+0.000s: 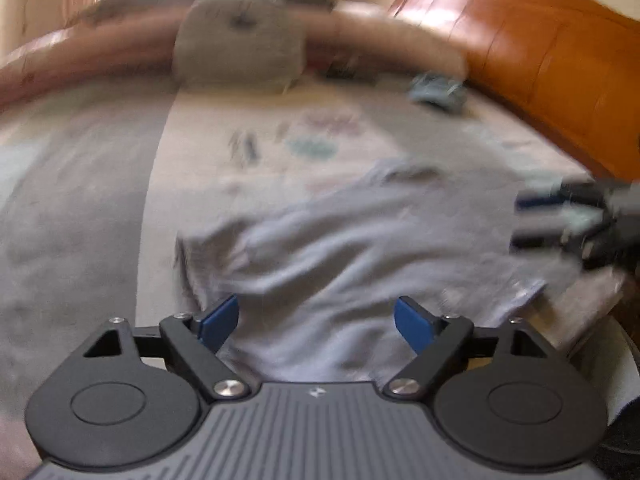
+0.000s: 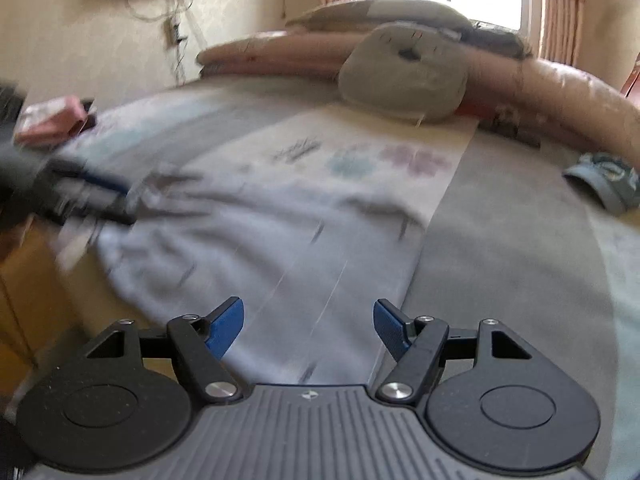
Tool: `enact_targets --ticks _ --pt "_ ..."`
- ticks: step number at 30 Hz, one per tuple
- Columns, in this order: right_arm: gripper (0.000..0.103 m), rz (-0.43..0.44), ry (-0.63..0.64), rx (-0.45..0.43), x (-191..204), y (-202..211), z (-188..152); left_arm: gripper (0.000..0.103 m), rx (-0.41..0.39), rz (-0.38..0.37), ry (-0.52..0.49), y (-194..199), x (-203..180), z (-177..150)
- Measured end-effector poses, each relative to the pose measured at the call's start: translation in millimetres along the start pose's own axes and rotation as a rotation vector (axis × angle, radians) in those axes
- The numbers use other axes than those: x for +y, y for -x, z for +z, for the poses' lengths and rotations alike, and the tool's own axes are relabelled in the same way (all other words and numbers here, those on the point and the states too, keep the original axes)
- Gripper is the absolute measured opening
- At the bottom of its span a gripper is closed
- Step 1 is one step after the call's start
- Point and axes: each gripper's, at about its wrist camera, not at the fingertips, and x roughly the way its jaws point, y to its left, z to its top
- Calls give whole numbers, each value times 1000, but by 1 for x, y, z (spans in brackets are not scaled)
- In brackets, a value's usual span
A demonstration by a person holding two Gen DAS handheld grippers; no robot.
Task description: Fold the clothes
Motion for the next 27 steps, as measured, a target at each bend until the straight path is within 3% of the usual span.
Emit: enact_targets --ticks 7,13,15,17,19,21,23,26,27 --pt "85 65 -64 -11 -30 -60 54 85 -2 -9 33 -11 4 -7" --pt "86 27 -122 72 -53 -129 51 85 -24 -71 101 -10 18 -8" --pt "87 36 -106 34 -54 -131 44 85 -31 -97 138 -9 24 -7" --pt "87 25 -92 53 -51 -130 47 84 -33 -118 185 -4 29 -1" --pt "86 9 -92 69 -46 -127 56 85 -85 -136 179 3 29 8" --pt "87 32 -77 31 -40 -120 65 85 -128 -158 169 7 31 17" --pt "87 81 -65 6 -34 -119 73 85 -116 -163 186 -3 36 23" --pt "87 116 -69 52 -30 -138 75 84 -38 -120 251 -30 50 24" --pt "87 105 -70 70 -30 -145 72 85 -42 -138 268 -33 53 23"
